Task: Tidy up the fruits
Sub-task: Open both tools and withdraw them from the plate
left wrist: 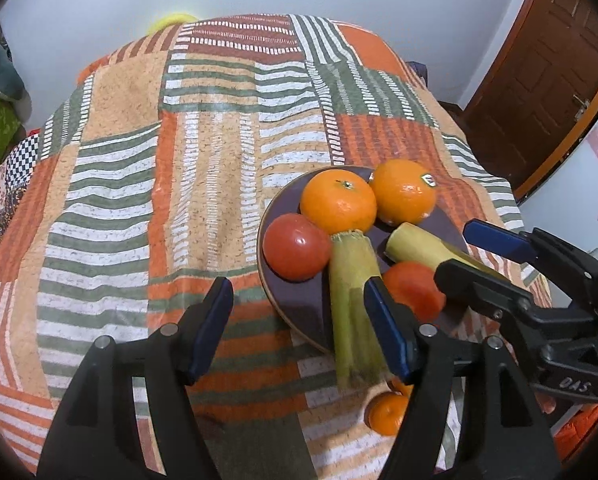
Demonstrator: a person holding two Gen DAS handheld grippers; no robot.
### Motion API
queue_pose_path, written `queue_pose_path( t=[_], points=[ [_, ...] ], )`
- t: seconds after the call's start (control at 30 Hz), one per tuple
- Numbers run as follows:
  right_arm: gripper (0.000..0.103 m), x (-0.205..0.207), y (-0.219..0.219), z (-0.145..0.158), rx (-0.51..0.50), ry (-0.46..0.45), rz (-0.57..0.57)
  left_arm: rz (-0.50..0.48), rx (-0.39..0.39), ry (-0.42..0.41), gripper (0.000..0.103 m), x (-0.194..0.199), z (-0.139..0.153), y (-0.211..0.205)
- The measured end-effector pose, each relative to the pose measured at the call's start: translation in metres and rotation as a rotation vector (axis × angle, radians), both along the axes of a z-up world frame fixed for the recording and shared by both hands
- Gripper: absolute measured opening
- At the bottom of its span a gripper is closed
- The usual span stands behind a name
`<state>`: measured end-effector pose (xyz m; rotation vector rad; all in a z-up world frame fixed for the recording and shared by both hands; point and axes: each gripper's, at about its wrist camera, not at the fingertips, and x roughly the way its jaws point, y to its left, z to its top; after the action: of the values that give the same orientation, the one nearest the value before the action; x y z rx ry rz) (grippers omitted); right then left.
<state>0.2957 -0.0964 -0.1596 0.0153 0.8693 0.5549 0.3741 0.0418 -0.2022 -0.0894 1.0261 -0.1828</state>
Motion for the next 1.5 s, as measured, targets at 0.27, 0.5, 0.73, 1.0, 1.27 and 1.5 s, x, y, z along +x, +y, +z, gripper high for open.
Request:
queue_pose_path(
  t=[0.27,0.5,0.73,1.0,1.27,1.5],
  points=[
    [0.057,-0.016,-0.004,0.013,-0.001,-0.016,-0.008,0.006,0.02,-0.036,0.068,-0.03,0.025,0.006],
    [0.057,-0.035,-0.007,0.023,-0.005,-0.03,-0.01,0.018,0.047,-0.078,0.074,-0.059,0.047,0.014],
    [0.057,-0.053,-0.008,0.018,-0.044,-0.016,0.004,0.029,0.09,-0.067,0.074,-0.086,0.047,0.032],
    [0.057,-0.068,-0.006,-0.003,-0.069,0.03,0.011,0.034,0.11,-0.014,0.074,-0.108,0.025,0.048],
    [0.046,-0.07,0.007,-0.025,-0.097,0.072,0.034,0.022,0.109,-0.016,0.073,-0.113,0.011,0.047],
    [0.041,-0.064,0.011,-0.036,-0.077,0.111,0.03,-0.014,0.096,-0.009,0.055,-0.108,0.006,0.039]
  ],
)
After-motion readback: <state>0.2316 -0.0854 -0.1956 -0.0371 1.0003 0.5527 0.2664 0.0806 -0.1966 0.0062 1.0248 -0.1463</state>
